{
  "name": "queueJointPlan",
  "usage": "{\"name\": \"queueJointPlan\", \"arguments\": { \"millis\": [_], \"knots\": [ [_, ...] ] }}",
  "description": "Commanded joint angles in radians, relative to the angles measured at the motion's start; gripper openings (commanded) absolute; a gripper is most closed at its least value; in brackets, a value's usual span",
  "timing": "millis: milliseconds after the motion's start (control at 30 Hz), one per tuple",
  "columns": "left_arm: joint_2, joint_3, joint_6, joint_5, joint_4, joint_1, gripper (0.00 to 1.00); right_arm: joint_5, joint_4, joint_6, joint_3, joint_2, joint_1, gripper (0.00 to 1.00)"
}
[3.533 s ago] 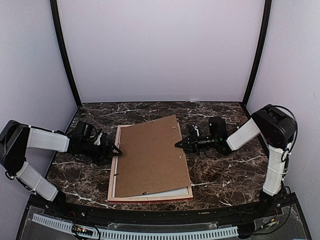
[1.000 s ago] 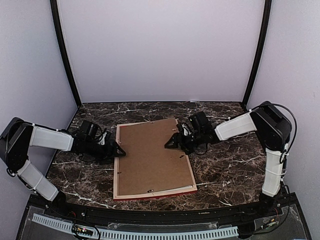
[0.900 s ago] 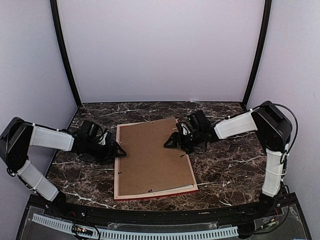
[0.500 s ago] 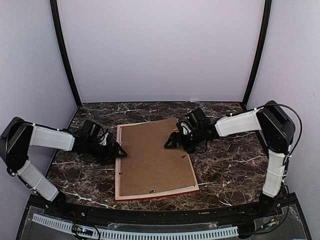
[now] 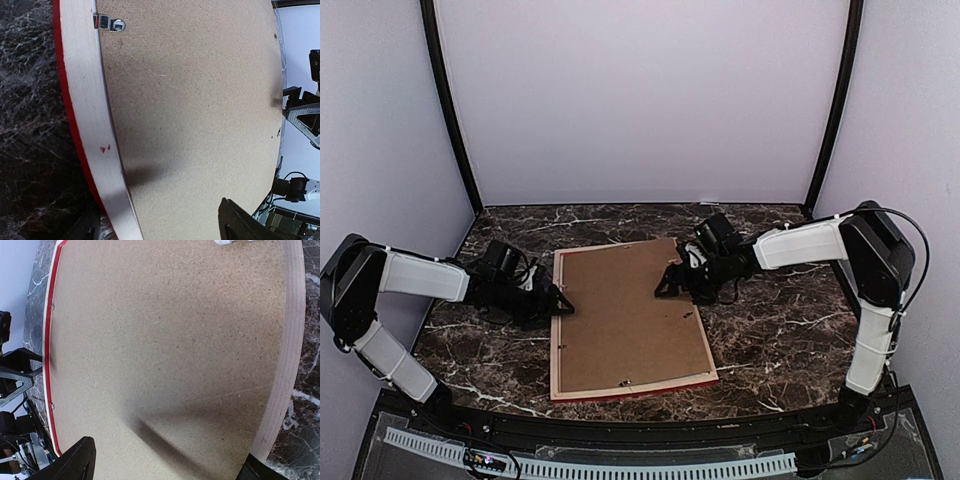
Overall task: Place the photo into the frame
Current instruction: Place the backboard on the frame body.
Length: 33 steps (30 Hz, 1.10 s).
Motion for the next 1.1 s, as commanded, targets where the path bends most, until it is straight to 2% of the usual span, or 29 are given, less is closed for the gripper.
{"name": "queueJointPlan", "arguments": {
  "millis": [0, 233, 1067],
  "knots": [
    [-0.002, 0.017, 0.01, -0.006, -0.043, -0.006, 0.84, 0.018, -0.011, -0.033, 0.03, -0.043, -0.003, 0.84],
    [0.002, 0.019, 0.012, -0.009, -0.045, -0.006, 0.84, 0.07, -0.094, -0.079, 0.075, -0.037, -0.004, 0.85],
    [0.02, 0.025, 0.016, -0.001, -0.042, -0.006, 0.84, 0.148, -0.193, -0.128, 0.166, 0.028, 0.042, 0.84]
  ]
}}
